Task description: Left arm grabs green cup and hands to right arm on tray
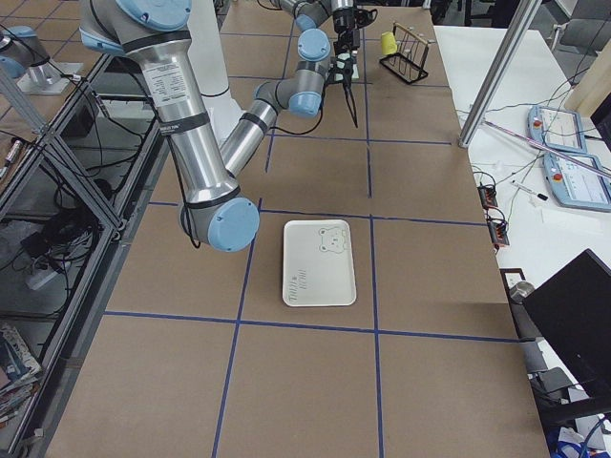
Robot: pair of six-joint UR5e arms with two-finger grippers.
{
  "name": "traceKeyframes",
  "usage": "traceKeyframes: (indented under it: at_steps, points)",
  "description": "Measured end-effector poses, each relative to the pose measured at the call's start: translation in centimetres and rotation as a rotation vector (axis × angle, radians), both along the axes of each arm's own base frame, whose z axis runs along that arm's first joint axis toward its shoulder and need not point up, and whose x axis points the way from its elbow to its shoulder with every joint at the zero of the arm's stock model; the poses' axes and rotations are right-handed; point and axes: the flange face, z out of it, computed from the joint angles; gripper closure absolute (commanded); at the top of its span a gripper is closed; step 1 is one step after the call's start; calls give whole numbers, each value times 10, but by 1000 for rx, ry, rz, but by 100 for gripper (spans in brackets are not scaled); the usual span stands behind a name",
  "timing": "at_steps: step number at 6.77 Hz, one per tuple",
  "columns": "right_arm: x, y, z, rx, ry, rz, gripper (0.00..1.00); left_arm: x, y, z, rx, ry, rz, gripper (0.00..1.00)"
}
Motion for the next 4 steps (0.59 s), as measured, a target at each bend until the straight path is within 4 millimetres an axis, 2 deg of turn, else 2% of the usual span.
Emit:
traceKeyframes:
  at_steps: [1, 2, 4]
  points:
    - [8, 15, -7, -31, -175, -16, 1, -2, 3, 1, -49, 97, 12, 100]
    - [15, 23, -3, -35, -298, -27, 1, -3, 4, 10, -107, 215, 38, 100]
    - [26, 28, -2, -39, -422, -13, 1, -7, 7, 35, -115, 393, 96, 100]
